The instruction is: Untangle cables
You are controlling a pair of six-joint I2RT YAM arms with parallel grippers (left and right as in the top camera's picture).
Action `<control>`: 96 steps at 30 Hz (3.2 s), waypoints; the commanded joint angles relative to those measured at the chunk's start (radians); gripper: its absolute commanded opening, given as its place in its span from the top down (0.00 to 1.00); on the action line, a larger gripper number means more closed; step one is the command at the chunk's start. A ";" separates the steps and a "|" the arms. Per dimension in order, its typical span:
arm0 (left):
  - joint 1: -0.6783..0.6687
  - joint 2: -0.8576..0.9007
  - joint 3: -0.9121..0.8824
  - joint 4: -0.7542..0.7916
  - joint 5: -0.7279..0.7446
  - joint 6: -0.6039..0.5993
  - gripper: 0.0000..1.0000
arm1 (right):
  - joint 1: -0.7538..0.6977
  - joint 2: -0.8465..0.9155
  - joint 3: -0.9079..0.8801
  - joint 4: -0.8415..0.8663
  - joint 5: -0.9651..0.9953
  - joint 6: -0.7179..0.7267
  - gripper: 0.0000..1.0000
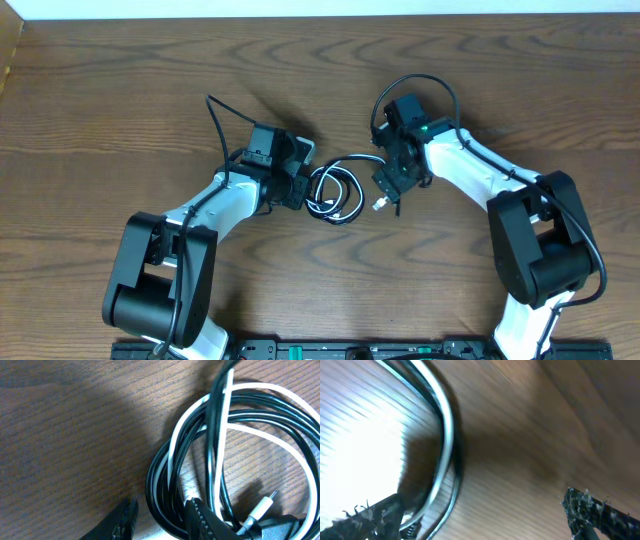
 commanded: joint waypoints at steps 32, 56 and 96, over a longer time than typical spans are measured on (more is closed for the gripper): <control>-0.002 -0.093 -0.010 -0.076 -0.033 -0.027 0.56 | -0.024 0.042 -0.018 0.073 0.095 0.142 0.01; -0.003 -0.100 -0.013 -0.100 -0.032 -0.140 0.48 | -0.004 -0.041 0.031 0.008 -0.200 0.179 0.01; -0.003 -0.079 -0.013 -0.061 -0.014 -0.149 0.47 | -0.007 -0.077 0.030 -0.004 -0.196 0.179 0.01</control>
